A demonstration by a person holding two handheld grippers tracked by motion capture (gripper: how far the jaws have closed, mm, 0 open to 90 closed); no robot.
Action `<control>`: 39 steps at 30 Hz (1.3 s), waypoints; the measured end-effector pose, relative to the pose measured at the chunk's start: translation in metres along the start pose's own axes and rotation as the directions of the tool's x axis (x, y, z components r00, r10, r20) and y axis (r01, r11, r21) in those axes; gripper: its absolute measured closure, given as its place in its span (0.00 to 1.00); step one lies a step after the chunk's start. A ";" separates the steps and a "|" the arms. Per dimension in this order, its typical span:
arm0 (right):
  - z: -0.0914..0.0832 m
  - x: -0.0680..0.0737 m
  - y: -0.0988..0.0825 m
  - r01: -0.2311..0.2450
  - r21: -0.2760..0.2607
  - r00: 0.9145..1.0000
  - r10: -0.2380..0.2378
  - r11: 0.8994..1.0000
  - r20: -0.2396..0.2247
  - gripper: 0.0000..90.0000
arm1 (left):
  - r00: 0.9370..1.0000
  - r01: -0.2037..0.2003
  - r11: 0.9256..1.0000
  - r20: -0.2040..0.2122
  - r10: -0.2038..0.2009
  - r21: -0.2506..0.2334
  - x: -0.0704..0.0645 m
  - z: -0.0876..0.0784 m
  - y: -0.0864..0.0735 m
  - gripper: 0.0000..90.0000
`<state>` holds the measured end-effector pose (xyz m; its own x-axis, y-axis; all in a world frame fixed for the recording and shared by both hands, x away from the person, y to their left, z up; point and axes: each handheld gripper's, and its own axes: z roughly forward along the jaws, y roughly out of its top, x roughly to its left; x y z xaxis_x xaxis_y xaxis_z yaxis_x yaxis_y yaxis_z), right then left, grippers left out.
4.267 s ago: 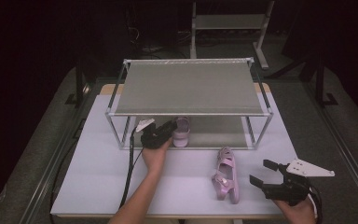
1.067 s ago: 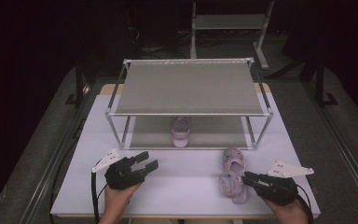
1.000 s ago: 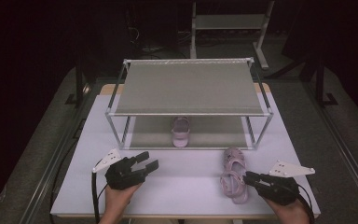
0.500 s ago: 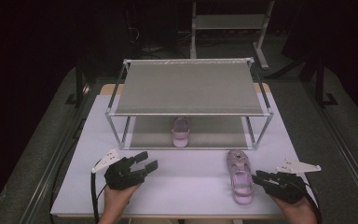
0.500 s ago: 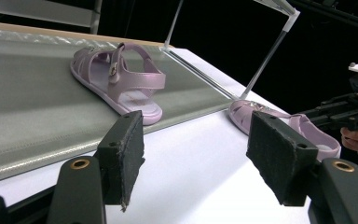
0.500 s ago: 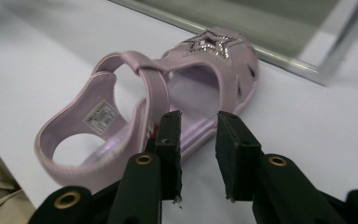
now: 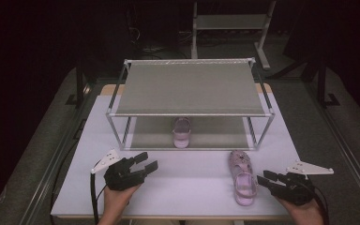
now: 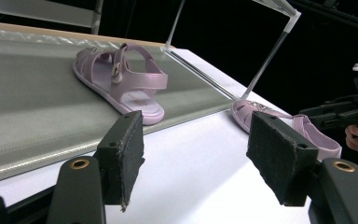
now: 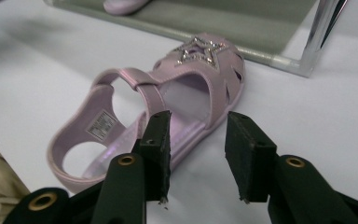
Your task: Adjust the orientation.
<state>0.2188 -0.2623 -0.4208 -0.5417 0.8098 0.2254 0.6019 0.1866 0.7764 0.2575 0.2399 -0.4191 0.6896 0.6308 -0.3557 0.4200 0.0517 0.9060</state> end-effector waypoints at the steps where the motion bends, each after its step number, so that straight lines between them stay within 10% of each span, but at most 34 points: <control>1: -0.002 0.000 0.000 -0.005 -0.010 1.000 0.005 1.000 -0.004 0.66 | 1.000 -0.003 1.000 -0.002 0.003 0.000 0.000 0.000 0.000 0.40; 10: -0.010 0.013 0.000 -0.074 -0.098 0.997 0.071 0.992 -0.043 0.67 | 1.000 -0.003 1.000 -0.005 0.003 -0.005 0.001 -0.001 0.001 0.40; 24: 0.012 0.027 -0.003 -0.052 0.026 0.999 0.052 0.998 -0.015 0.70 | 1.000 -0.007 1.000 -0.011 0.007 -0.009 0.002 -0.003 0.001 0.39; 39: 0.011 0.026 -0.002 -0.087 0.041 0.996 0.086 0.995 0.035 0.83 | 1.000 -0.005 1.000 -0.012 0.005 -0.011 0.002 -0.003 0.001 0.39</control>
<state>0.2098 -0.2352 -0.4230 -0.4672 0.8417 0.2707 0.6706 0.1378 0.7289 0.2575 0.2437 -0.4181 0.6845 0.6403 -0.3484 0.4101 0.0569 0.9103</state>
